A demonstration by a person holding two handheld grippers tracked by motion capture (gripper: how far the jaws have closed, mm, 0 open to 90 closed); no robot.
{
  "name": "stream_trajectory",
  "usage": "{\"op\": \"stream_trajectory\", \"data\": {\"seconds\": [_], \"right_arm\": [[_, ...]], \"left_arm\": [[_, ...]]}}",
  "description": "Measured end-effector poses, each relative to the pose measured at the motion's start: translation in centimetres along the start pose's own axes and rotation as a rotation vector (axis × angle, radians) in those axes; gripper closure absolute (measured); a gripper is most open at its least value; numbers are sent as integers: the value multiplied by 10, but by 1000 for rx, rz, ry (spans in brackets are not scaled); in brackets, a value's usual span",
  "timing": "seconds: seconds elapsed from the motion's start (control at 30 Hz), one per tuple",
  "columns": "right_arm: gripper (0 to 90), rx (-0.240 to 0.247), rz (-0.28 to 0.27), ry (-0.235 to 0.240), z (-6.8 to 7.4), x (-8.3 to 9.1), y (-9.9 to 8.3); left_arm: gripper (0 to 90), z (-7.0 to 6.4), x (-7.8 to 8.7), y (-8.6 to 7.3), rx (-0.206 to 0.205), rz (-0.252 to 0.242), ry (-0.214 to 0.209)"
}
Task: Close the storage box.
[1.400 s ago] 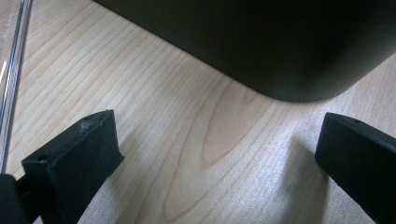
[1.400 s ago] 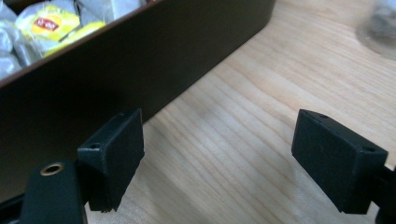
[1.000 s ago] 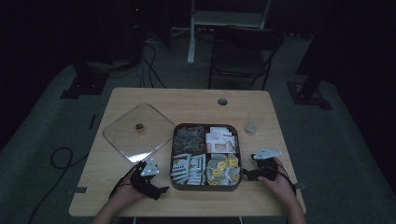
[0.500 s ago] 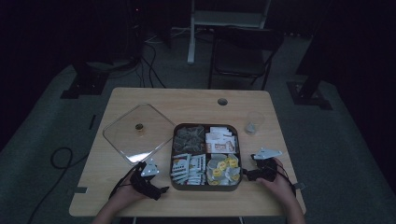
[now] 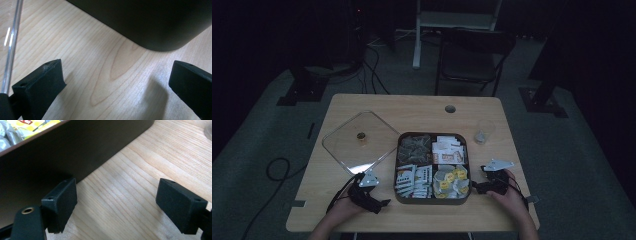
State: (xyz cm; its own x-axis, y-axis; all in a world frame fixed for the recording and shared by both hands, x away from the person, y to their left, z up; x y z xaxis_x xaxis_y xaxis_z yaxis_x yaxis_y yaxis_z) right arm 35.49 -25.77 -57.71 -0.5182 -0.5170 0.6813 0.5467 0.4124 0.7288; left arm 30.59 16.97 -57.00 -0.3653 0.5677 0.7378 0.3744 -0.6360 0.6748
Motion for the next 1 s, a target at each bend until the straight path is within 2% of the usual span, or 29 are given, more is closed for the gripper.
{"op": "stream_trajectory", "data": {"seconds": [0.07, 0.13, 0.27, 0.53, 0.8, 0.93, 1.0], "right_arm": [[169, 0, 0, 0, 0, 0, 0], [168, 0, 0, 0, 0, 0, 0], [168, -1, 0, 0, 0, 0, 0], [168, 0, 1, 1, 0, 0, 0], [168, 0, 1, 1, 0, 0, 0], [168, -1, 1, 0, 0, 0, 0], [168, -2, 1, 1, 0, 0, 0]], "left_arm": [[4, 1, 3, 1, 4, -5, 7], [4, 3, 5, 2, -6, -8, 33], [4, 10, 8, 2, 1, -19, 64], [4, 24, 18, 5, 41, -53, 103], [4, 38, 26, 8, 82, -85, 162], [14, 45, 27, 10, 80, -84, 191], [14, 50, 28, 11, 94, -92, 201]]}}
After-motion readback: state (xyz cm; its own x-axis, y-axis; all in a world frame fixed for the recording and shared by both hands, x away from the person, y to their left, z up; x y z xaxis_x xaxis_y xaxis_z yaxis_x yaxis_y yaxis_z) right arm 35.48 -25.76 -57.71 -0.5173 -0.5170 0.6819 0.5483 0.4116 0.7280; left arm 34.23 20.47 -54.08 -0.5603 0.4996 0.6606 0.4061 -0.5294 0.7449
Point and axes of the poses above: each handheld gripper's, and its own axes: x roughly backward along the jaws, y roughly out of its top, z roughly to its left, the point moved 4 cm from there along -x, roughly forward along the jaws, and after that the axes turned 5 degrees about -x, right-handed, at the moved point
